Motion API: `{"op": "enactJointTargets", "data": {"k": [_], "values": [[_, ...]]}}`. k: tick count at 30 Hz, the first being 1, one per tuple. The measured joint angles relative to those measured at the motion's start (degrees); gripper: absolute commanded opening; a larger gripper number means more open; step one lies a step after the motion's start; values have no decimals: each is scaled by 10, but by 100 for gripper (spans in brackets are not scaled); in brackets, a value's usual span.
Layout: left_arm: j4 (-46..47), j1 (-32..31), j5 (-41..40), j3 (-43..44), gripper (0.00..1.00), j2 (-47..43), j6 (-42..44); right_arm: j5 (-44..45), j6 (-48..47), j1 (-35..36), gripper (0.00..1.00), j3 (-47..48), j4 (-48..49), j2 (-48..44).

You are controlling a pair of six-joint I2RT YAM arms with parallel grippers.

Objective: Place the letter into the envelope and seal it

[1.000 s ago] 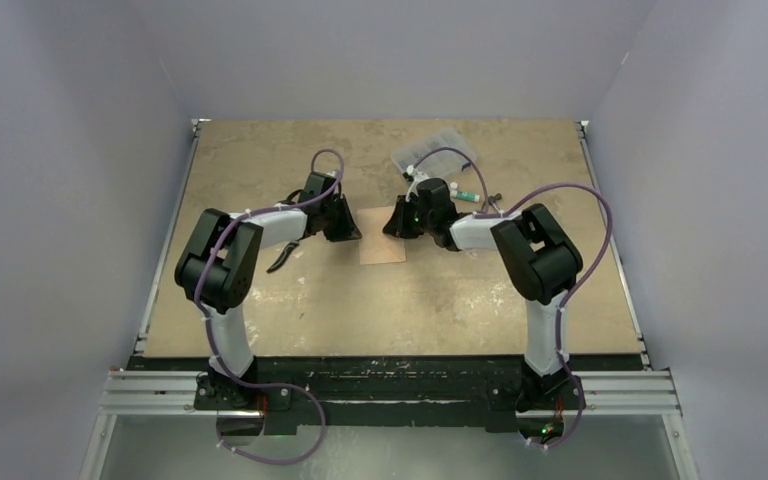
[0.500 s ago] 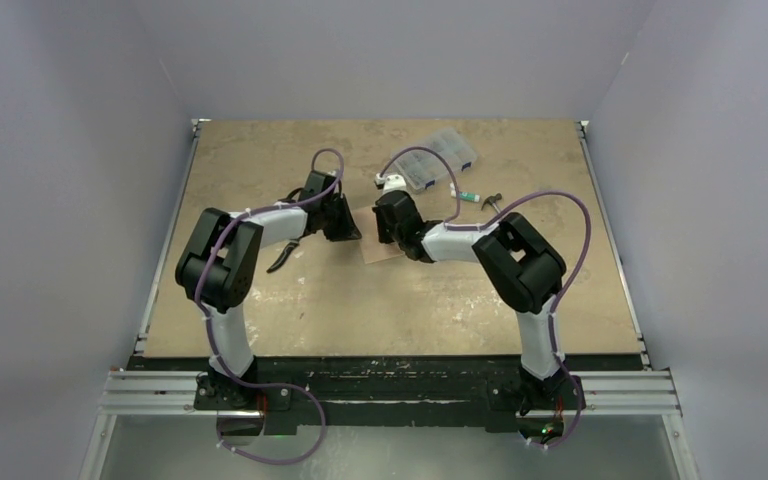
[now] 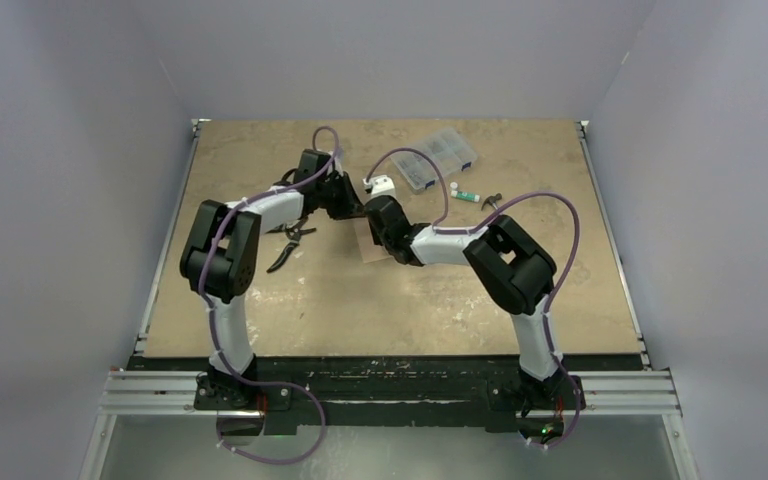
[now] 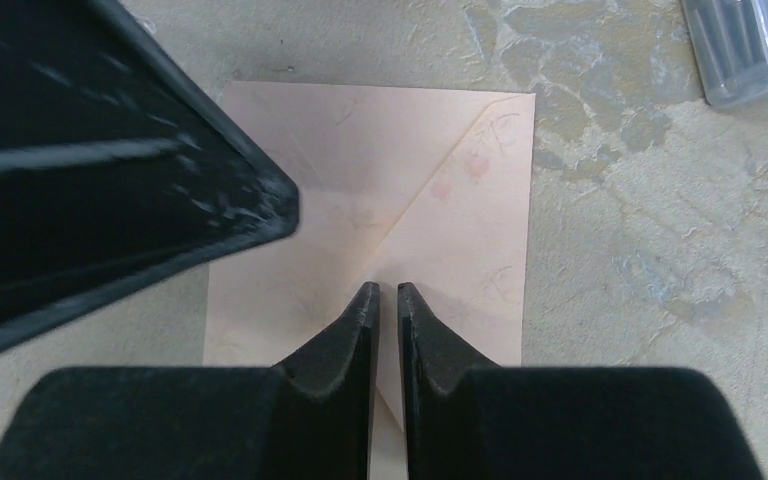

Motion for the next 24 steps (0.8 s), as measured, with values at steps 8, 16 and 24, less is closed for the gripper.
{"op": "enactJointTargets", "data": {"k": [8, 16, 24], "values": [[26, -9, 25, 10, 0, 78, -16, -32, 1, -12, 26, -26, 27, -11], [26, -12, -8, 16, 0, 80, -31, -76, -5, -19, 19, -73, 70, -33], [30, -15, -19, 15, 0, 80, -44, -130, -15, -17, 21, -111, 107, -51]]}}
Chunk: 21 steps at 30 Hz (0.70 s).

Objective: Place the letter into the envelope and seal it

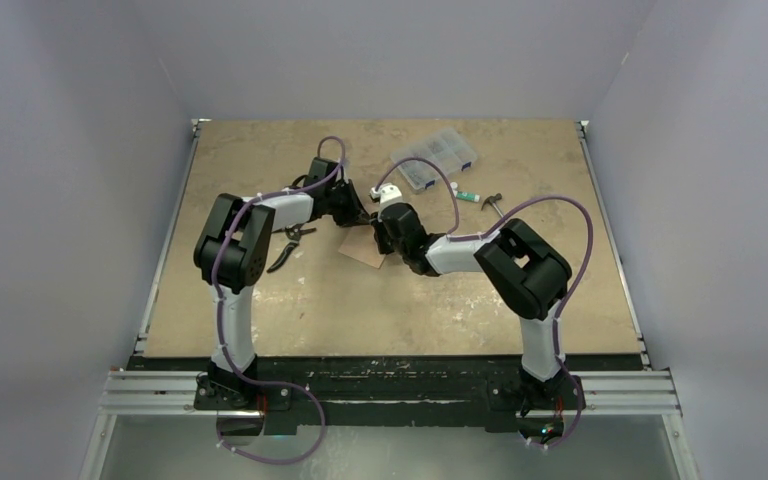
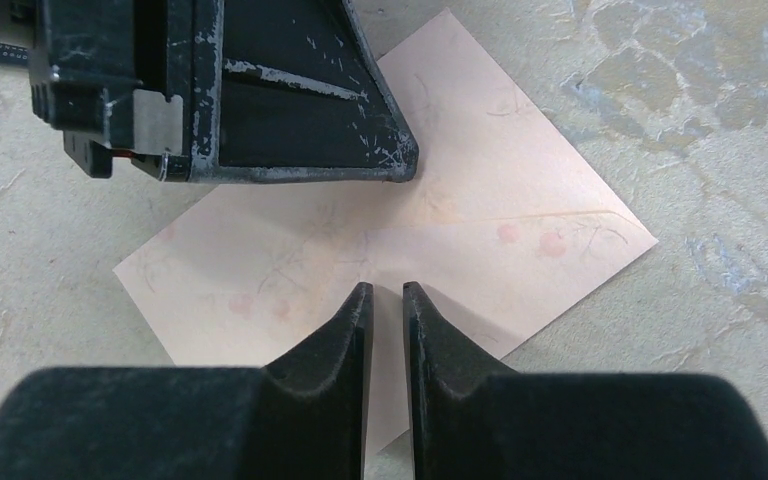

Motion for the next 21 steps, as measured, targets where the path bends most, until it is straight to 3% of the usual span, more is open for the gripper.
{"op": "enactJointTargets", "data": {"k": [9, 13, 21], "values": [[3, 0, 5, 0, 0, -1, -1, 2, 9, 0, 22, 6, -9, 1], [-5, 1, -2, -7, 3, -18, 11, 12, 33, 2, 27, 27, -43, 5], [28, 4, 29, -120, 5, -175, 13, 33, 88, 7, 34, 54, -69, 22]]}}
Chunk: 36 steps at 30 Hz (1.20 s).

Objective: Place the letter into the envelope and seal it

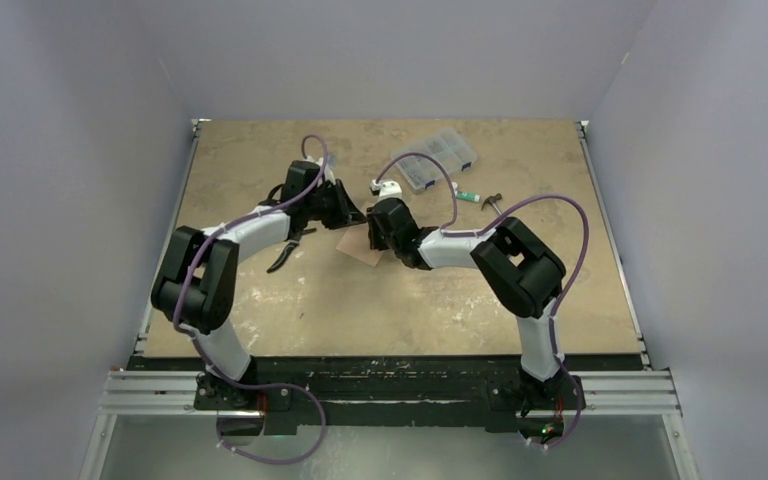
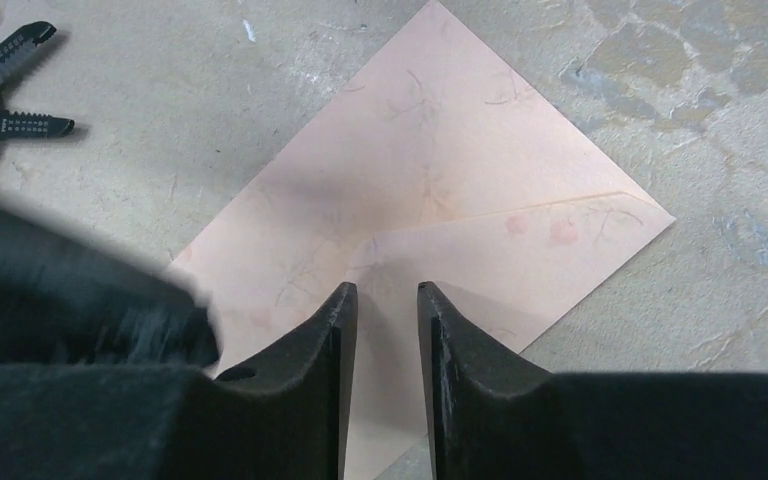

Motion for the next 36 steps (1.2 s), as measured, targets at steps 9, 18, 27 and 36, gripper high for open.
{"op": "enactJointTargets", "data": {"k": [9, 18, 27, 36], "values": [[71, -25, 45, -160, 0, -50, -37, 31, 28, 6, 23, 15, -30, 11], [190, -54, 64, -220, 0, -42, -101, 44, 43, 6, 22, 15, -34, 7], [250, -66, 8, -212, 0, 5, -118, 41, 54, 5, 21, 7, -23, 2], [220, -73, -40, -185, 0, 30, -109, 30, 52, 2, 25, -3, -8, -3]]}}
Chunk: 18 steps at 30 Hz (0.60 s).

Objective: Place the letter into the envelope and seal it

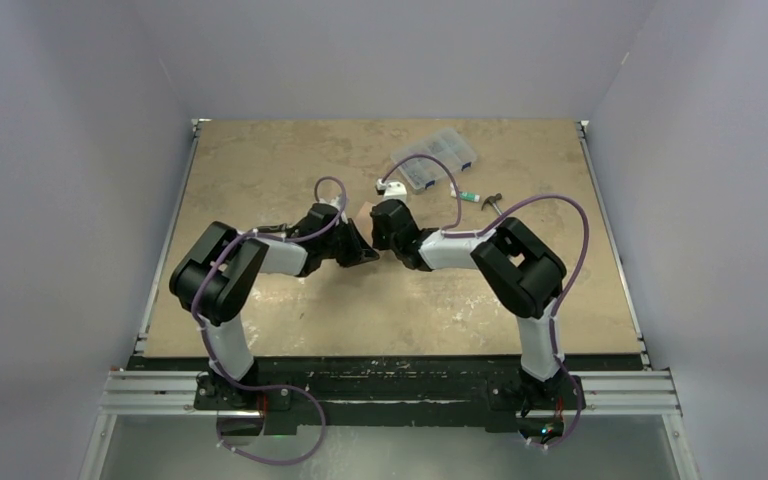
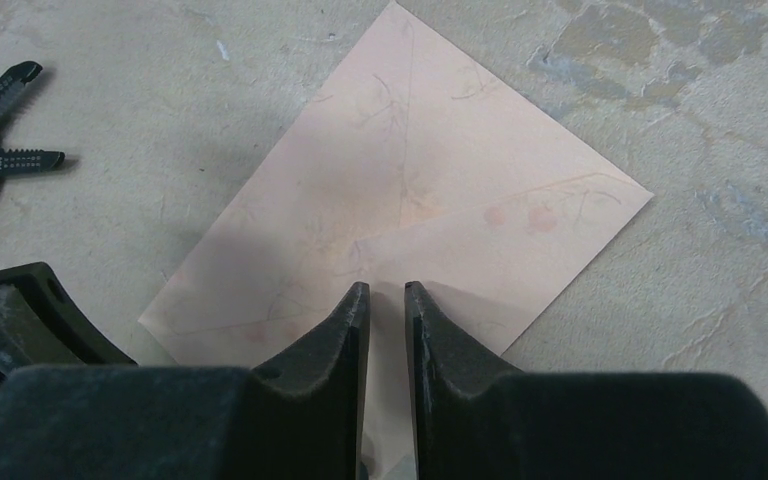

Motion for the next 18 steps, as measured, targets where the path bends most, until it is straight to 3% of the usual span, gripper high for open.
{"op": "enactJointTargets", "data": {"k": [10, 14, 18], "values": [[29, 21, 49, -41, 0, -7, -7, 0, -40, 16, 38, -57, 9, -47], [47, 32, 69, -53, 0, -6, -7, 6, -49, 23, 38, -54, 0, -47], [52, 33, 73, -55, 0, -5, -7, 26, -48, 32, 31, -33, -26, -37]]}}
